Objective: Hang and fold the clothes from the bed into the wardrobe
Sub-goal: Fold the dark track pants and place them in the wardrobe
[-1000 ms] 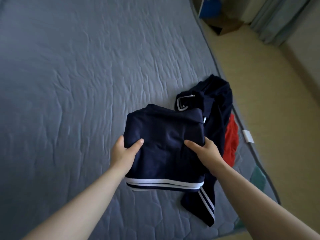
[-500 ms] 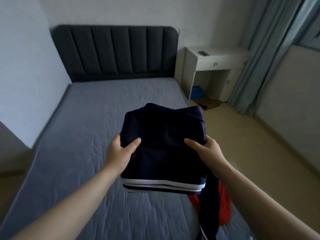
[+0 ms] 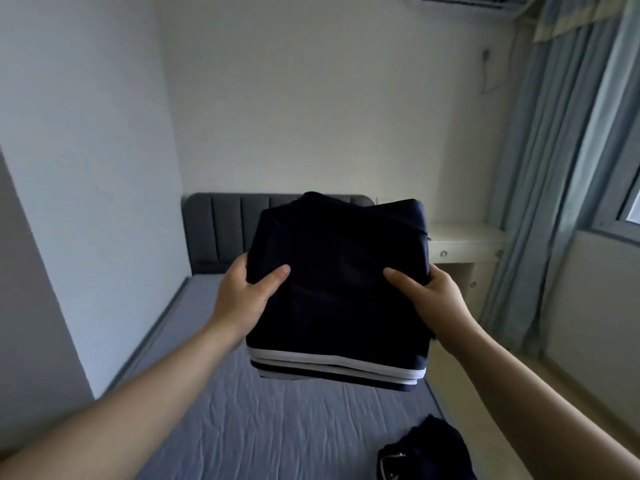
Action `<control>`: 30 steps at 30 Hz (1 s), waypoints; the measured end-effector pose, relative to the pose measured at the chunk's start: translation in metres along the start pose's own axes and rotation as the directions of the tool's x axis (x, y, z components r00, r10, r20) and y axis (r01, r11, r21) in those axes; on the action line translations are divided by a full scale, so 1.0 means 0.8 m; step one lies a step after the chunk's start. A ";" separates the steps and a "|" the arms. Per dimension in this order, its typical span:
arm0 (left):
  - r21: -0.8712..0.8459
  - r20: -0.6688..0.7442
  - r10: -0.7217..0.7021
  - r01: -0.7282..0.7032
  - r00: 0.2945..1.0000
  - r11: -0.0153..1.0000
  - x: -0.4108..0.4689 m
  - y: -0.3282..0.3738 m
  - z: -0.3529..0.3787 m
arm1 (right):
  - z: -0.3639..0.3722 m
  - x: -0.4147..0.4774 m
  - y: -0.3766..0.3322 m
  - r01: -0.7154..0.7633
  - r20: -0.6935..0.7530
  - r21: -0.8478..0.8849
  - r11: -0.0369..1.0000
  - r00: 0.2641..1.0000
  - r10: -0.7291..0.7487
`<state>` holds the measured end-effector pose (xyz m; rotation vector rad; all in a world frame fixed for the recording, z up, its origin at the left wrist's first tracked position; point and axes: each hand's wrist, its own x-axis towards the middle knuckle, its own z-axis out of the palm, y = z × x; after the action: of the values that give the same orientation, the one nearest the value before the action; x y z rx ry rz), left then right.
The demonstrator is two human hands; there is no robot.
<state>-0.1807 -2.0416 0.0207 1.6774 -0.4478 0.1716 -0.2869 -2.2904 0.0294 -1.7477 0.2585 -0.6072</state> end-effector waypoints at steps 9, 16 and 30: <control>-0.005 -0.187 0.052 -0.054 0.981 0.999 0.007 0.094 0.005 | -0.035 0.062 -0.084 0.185 0.149 0.073 0.980 0.970 -0.194; -0.008 -0.346 0.004 -0.007 0.938 1.000 -0.028 0.124 -0.040 | 0.006 0.077 -0.110 0.231 0.295 0.181 0.956 0.915 -0.276; 0.080 -0.616 0.016 0.043 0.787 0.996 -0.207 0.164 -0.304 | 0.255 -0.079 -0.209 0.202 0.546 0.361 0.910 0.746 -0.382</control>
<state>-0.3475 -1.7851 0.1200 1.5999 0.0748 0.7196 -0.2565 -2.0449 0.1405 -1.6181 -0.5519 -0.2511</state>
